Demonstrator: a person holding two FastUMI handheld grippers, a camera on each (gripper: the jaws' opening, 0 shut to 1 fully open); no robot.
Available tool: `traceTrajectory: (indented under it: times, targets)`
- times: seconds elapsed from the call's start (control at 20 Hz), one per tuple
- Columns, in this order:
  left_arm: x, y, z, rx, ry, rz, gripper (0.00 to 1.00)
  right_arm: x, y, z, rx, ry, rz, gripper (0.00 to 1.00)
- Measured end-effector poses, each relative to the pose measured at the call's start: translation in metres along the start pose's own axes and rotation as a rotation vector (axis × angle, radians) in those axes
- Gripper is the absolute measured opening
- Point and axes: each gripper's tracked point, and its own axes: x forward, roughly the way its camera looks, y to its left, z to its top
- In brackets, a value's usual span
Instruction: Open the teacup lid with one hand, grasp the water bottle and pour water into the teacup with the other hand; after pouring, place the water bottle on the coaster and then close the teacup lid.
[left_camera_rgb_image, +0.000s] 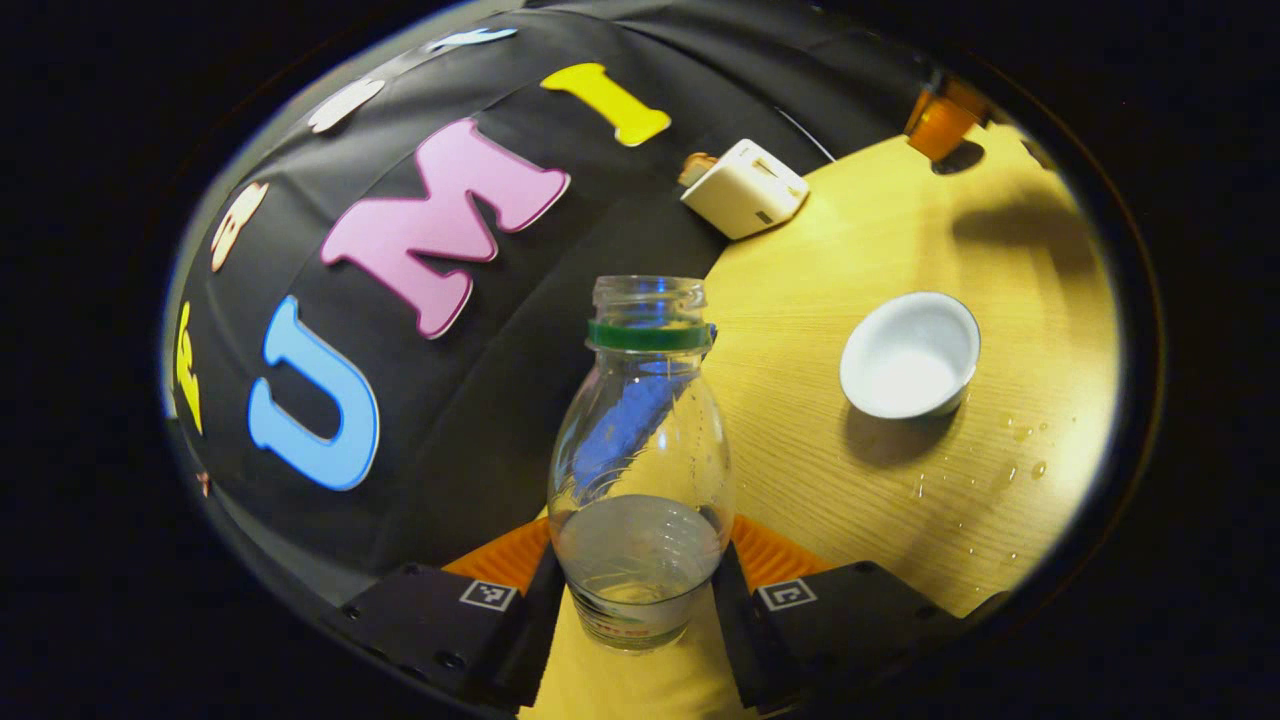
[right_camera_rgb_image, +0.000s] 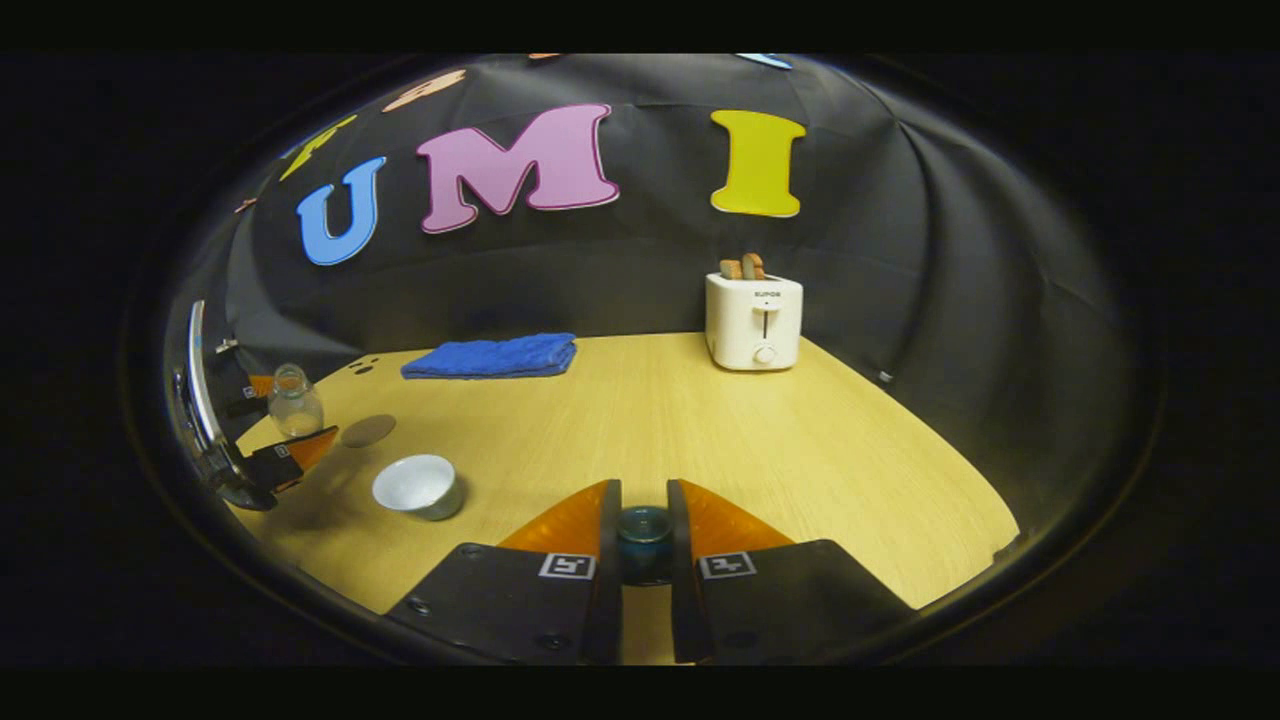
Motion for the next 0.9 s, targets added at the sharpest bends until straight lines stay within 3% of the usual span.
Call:
traceTrajectory:
  times: [0.15,0.6,0.7,0.75,0.9]
  targets:
    - [0.008,-0.002,0.009,0.108,-0.005,0.003,0.72,-0.001,-0.01,-0.006,0.02,0.015,-0.011,0.23]
    - [0.02,-0.01,0.01,0.294,0.009,-0.01,0.72,-0.005,-0.013,-0.013,0.01,0.031,0.006,0.23]
    - [0.024,-0.013,0.009,0.346,0.01,-0.009,0.72,-0.003,-0.012,-0.015,0.004,0.034,0.01,0.28]
    - [0.024,-0.014,0.01,0.373,0.007,-0.008,0.72,-0.001,-0.01,-0.017,-0.003,0.036,0.015,0.23]
    - [0.029,-0.016,0.011,0.429,-0.001,-0.024,0.72,-0.004,-0.004,-0.021,-0.013,0.046,0.033,0.23]
